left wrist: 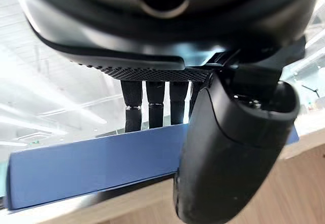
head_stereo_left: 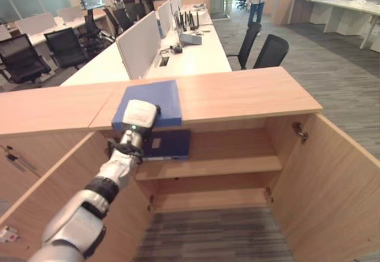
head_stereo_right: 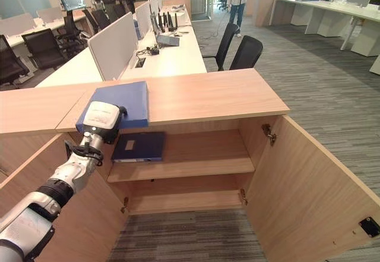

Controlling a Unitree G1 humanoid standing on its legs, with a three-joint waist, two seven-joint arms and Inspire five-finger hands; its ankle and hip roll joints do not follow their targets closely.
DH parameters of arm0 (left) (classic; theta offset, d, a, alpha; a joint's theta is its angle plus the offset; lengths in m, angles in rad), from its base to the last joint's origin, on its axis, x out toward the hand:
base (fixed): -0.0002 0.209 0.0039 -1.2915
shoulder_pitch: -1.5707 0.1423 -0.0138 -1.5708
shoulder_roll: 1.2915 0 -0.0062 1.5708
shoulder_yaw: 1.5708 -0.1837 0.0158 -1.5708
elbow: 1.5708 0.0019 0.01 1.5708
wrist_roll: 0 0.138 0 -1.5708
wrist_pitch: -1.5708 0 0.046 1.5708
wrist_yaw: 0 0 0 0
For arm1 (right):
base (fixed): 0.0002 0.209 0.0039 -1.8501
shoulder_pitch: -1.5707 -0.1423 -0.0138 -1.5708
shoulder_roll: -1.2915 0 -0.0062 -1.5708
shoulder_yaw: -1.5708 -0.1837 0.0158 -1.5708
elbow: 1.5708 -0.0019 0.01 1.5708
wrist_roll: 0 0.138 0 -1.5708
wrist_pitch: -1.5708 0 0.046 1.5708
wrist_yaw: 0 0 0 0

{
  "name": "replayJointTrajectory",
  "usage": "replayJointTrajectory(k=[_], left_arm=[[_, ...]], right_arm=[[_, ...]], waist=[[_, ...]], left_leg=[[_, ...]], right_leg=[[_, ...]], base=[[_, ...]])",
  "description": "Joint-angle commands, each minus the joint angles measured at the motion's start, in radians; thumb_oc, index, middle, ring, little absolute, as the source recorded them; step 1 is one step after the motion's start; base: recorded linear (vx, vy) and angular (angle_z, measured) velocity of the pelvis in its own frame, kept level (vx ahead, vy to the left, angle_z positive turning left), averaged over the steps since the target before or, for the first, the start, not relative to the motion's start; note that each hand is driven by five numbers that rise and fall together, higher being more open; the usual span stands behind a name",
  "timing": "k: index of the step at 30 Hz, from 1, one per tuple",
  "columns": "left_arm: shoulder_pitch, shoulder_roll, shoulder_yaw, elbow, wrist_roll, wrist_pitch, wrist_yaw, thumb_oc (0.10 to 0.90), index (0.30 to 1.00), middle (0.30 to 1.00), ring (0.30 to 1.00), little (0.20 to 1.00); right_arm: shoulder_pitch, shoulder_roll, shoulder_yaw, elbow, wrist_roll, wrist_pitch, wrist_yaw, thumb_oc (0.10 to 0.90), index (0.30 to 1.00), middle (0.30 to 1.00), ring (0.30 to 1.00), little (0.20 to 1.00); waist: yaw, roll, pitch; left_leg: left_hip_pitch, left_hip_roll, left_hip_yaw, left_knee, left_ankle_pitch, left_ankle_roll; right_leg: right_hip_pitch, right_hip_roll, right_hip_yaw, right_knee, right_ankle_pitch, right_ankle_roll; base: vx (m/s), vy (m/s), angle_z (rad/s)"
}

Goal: Put the empty folder in the office cabinet

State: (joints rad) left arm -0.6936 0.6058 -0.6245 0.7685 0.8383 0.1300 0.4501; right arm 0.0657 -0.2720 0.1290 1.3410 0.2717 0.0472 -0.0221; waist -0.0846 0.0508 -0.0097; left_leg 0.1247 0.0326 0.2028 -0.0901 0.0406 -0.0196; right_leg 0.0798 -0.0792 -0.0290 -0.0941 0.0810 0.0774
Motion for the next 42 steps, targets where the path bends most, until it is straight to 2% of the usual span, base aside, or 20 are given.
replayJointTrajectory(k=[1,7,10,11,15,16,17,19,21,23,25,29,36,42], left_arm=[[-0.101,0.025,0.017,0.12,-0.021,0.017,-0.052,0.4,0.3,0.3,0.3,0.3],[-0.068,0.017,0.039,0.072,-0.05,0.005,-0.049,0.4,0.3,0.3,0.3,0.3],[0.038,0.011,0.118,-0.097,-0.09,-0.024,-0.049,0.4,0.3,0.3,0.3,0.3],[0.039,0.011,0.119,-0.097,-0.09,-0.024,-0.049,0.4,0.3,0.3,0.3,0.3],[0.249,-0.044,0.262,-0.387,-0.209,-0.094,-0.062,0.4,0.3,0.3,0.3,0.3],[0.346,-0.071,0.308,-0.541,-0.284,-0.15,-0.089,0.4,0.3,0.3,0.3,0.3],[0.354,-0.07,0.313,-0.551,-0.284,-0.149,-0.094,0.4,0.3,0.3,0.3,0.3],[0.435,-0.096,0.33,-0.686,-0.4,-0.212,-0.158,0.4,0.3,0.3,0.3,0.3],[0.523,-0.109,0.343,-0.833,-0.599,-0.274,-0.277,0.4,0.3,0.3,0.3,0.3],[0.604,-0.123,0.356,-0.93,-0.965,-0.31,-0.409,0.4,0.3,0.3,0.3,0.3],[0.668,-0.124,0.361,-0.999,-1.26,-0.304,-0.501,0.4,0.3,0.3,0.3,0.3],[0.714,-0.128,0.366,-1.018,-1.369,-0.272,-0.526,0.4,0.3,0.3,0.3,0.3],[0.76,-0.104,0.395,-1.057,-1.453,-0.247,-0.543,0.4,0.3,0.3,0.3,0.3],[0.798,-0.095,0.398,-1.064,-1.436,-0.234,-0.552,0.4,0.3,0.3,0.3,0.3]], right_arm=[[-0.083,-0.015,0.034,0.063,0.03,-0.031,-0.01,0.8,0.9,0.9,0.9,0.9],[-0.083,-0.011,0.033,0.06,0.031,-0.031,-0.013,0.8,0.9,0.9,0.9,0.9],[-0.071,-0.004,0.018,0.059,0.026,-0.027,-0.015,0.8,0.9,0.9,0.9,0.9],[-0.071,-0.004,0.019,0.059,0.026,-0.027,-0.015,0.8,0.9,0.9,0.9,0.9],[-0.054,0.014,-0.015,0.048,0.025,-0.023,-0.022,0.8,0.9,0.9,0.9,0.9],[-0.049,0.022,-0.039,0.045,0.024,-0.022,-0.024,0.8,0.9,0.9,0.9,0.9],[-0.048,0.021,-0.037,0.045,0.024,-0.022,-0.024,0.8,0.9,0.9,0.9,0.9],[-0.047,0.023,-0.057,0.047,0.024,-0.02,-0.023,0.8,0.9,0.9,0.9,0.9],[-0.047,0.016,-0.069,0.05,0.012,-0.016,-0.011,0.8,0.9,0.9,0.9,0.9],[-0.053,0.005,-0.072,0.049,0.0,-0.008,0.016,0.8,0.9,0.9,0.9,0.9],[-0.071,0.005,-0.064,0.056,-0.009,-0.002,0.045,0.8,0.9,0.9,0.9,0.9],[-0.075,0.013,-0.058,0.061,-0.015,0.002,0.066,0.8,0.9,0.9,0.9,0.9],[-0.076,0.019,-0.05,0.051,-0.014,0.003,0.073,0.8,0.9,0.9,0.9,0.9],[-0.073,0.026,-0.038,0.046,-0.016,0.004,0.08,0.8,0.9,0.9,0.9,0.9]], waist=[[-0.01,-0.039,0.034],[-0.007,-0.039,0.036],[0.003,-0.044,0.037],[0.002,-0.044,0.036],[0.019,-0.052,0.041],[0.03,-0.057,0.047],[0.029,-0.056,0.045],[0.037,-0.058,0.052],[0.043,-0.058,0.055],[0.048,-0.055,0.058],[0.058,-0.052,0.058],[0.069,-0.05,0.062],[0.078,-0.048,0.063],[0.086,-0.048,0.063]], left_leg=[[0.038,-0.036,-0.058,0.003,-0.145,-0.006],[0.039,-0.037,-0.061,0.003,-0.145,-0.006],[0.038,-0.037,-0.065,0.003,-0.145,-0.005],[0.038,-0.037,-0.065,0.003,-0.145,-0.005],[0.036,-0.038,-0.074,0.003,-0.145,-0.004],[0.032,-0.039,-0.08,0.003,-0.145,-0.003],[0.032,-0.04,-0.08,0.003,-0.145,-0.003],[0.025,-0.041,-0.085,0.003,-0.142,-0.001],[0.019,-0.043,-0.089,0.003,-0.139,0.001],[0.016,-0.043,-0.093,0.003,-0.137,0.001],[0.009,-0.044,-0.097,0.003,-0.131,0.003],[0.012,-0.044,-0.105,0.003,-0.132,0.002],[0.012,-0.043,-0.115,0.003,-0.13,0.001],[0.008,-0.044,-0.121,0.003,-0.131,0.003]], right_leg=[[0.032,-0.037,-0.056,0.007,-0.059,0.093],[0.036,-0.038,-0.061,0.007,-0.06,0.093],[0.038,-0.04,-0.066,0.007,-0.061,0.091],[0.038,-0.04,-0.066,0.007,-0.061,0.091],[0.04,-0.042,-0.073,0.007,-0.061,0.086],[0.038,-0.043,-0.077,0.007,-0.059,0.086],[0.038,-0.043,-0.077,0.007,-0.059,0.086],[0.035,-0.044,-0.081,0.007,-0.055,0.086],[0.031,-0.046,-0.083,0.007,-0.051,0.088],[0.03,-0.045,-0.088,0.007,-0.049,0.089],[0.026,-0.047,-0.09,0.007,-0.045,0.087],[0.032,-0.047,-0.096,0.007,-0.049,0.082],[0.037,-0.047,-0.103,0.007,-0.053,0.077],[0.036,-0.049,-0.109,0.007,-0.053,0.077]], base=[[0.0,0.0,0.0],[0.0,0.0,0.0],[0.0,0.0,0.0],[0.0,0.0,0.0],[0.0,0.0,0.01],[0.0,0.0,0.0],[0.0,0.0,0.0],[-0.01,0.009,0.07],[-0.01,0.011,0.14],[0.0,0.004,0.06],[0.0,0.0,0.0],[0.0,-0.005,0.1],[0.0,-0.001,-0.01],[0.0,0.002,0.03]])
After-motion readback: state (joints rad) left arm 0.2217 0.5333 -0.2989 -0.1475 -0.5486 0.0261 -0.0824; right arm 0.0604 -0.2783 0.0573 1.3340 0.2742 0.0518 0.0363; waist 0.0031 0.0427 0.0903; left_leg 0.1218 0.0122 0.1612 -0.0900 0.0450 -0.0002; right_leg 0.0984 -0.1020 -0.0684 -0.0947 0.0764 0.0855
